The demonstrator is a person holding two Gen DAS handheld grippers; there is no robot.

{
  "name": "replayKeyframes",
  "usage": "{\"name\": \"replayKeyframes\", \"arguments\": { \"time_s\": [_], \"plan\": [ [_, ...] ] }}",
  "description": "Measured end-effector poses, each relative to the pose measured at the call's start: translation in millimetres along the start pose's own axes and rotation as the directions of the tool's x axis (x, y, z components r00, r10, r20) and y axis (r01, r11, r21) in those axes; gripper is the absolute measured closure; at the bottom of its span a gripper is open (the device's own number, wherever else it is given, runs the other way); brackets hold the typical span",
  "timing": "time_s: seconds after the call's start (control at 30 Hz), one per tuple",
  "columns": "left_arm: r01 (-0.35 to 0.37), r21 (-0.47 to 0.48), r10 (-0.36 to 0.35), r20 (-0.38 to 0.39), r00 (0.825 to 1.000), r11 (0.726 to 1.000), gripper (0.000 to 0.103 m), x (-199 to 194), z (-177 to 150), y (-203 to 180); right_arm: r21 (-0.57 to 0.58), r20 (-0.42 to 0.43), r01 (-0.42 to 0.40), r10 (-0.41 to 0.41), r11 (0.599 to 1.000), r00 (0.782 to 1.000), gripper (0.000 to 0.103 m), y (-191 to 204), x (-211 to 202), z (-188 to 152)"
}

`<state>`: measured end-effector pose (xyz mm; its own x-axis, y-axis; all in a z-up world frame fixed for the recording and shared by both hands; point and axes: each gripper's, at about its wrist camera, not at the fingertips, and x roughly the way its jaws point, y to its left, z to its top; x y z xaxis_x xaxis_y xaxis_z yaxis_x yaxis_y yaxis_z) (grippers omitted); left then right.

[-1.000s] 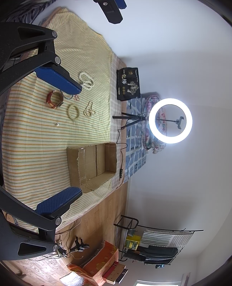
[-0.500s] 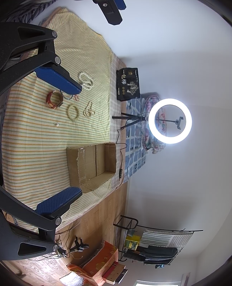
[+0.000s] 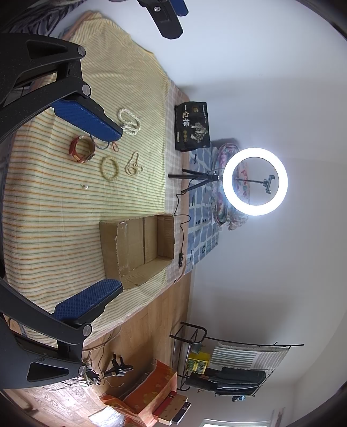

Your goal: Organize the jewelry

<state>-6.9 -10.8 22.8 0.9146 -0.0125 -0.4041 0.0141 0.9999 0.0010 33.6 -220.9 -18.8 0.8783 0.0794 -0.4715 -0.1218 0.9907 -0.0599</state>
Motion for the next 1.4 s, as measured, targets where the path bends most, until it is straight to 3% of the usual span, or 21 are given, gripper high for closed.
{"name": "replayKeyframes", "arguments": {
  "time_s": [0.67, 0.83, 0.97, 1.2, 1.33, 1.4],
  "plan": [
    [-0.030, 0.011, 0.030, -0.031, 0.999, 0.999, 0.000, 8.6, -5.5, 4.7, -0.017, -0.025, 0.009, -0.010, 1.000, 1.000, 0.001, -0.8, 7.4, -3.7],
    [-0.059, 0.020, 0.060, -0.060, 0.996, 0.998, 0.000, 19.7, 0.8, 18.8, -0.073, -0.036, 0.019, -0.022, 0.997, 0.999, 0.001, 2.3, 15.4, -6.5],
    [-0.076, 0.026, 0.078, -0.108, 0.991, 0.997, 0.000, 42.2, 7.1, 38.1, -0.144, -0.089, -0.030, 0.017, 0.989, 0.996, 0.001, 8.0, 29.4, -6.9],
    [-0.018, 0.000, 0.017, -0.255, 0.967, 1.000, 0.000, 99.4, 6.5, 56.4, -0.176, -0.220, -0.133, 0.093, 0.975, 0.971, 0.001, 11.3, 67.3, -7.8],
    [0.032, -0.048, -0.046, -0.338, 0.940, 0.998, 0.000, 131.5, -0.4, 62.5, -0.151, -0.281, -0.186, 0.139, 0.971, 0.950, 0.001, 14.8, 88.3, -11.0],
    [0.051, -0.061, -0.071, -0.385, 0.920, 0.997, 0.007, 147.5, -6.2, 62.3, -0.149, -0.306, -0.206, 0.153, 0.967, 0.940, 0.001, 17.8, 98.0, -12.4]
  ]
}}
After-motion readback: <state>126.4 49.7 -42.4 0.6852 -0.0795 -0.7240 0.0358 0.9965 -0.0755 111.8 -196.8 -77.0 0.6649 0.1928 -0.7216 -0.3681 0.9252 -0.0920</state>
